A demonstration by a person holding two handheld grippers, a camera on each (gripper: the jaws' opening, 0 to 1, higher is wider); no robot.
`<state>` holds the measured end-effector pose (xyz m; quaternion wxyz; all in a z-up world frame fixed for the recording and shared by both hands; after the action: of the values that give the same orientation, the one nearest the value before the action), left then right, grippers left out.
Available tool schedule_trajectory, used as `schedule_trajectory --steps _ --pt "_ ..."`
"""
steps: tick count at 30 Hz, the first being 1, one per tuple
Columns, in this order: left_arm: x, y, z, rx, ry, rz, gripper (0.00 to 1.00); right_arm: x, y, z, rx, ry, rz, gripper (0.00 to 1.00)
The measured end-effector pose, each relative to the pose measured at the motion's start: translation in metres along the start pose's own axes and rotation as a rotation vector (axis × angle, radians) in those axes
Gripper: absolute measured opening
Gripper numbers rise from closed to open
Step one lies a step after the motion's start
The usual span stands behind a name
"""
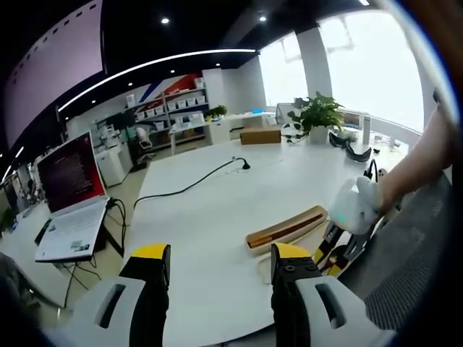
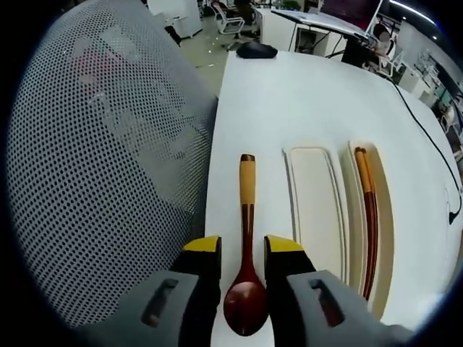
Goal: Arrange the utensils inside the cutlery case until each visible utensil rests in its matching compartment.
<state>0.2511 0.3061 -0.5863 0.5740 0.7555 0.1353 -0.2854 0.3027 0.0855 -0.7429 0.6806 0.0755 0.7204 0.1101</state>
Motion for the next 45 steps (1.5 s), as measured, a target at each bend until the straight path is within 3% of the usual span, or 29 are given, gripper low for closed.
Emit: schedule_trajectory --steps 14,19,45 --pt "-0.0003 0.0 0.0004 0.001 0.001 -0.002 0.57 0.0037 -0.0017 -0.0004 -0.005 -0.014 -0.035 0.17" --pt "-0.0003 0.0002 0.0008 0.001 0.001 -0.003 0.57 0.0055 0.0006 -0.0038 -0.047 -0.042 -0.05 0.16" --pt "0.0001 0.0 0.001 0.003 0.002 -0.009 0.57 0.0061 0.0024 0.0003 -0.03 -0.062 -0.017 0.05"
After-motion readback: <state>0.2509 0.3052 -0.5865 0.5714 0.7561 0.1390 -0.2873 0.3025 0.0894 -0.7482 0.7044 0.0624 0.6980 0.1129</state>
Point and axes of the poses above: the point that each gripper's makers call its tool centre point, and the gripper's own axes: x roughly forward along the fingers, z roughly to its right, y roughly out of its top, the point moved 9 cm from there along -x, roughly backward along the fingers, and after that the axes turned 11 degrees about -z, right-handed, at the moved point
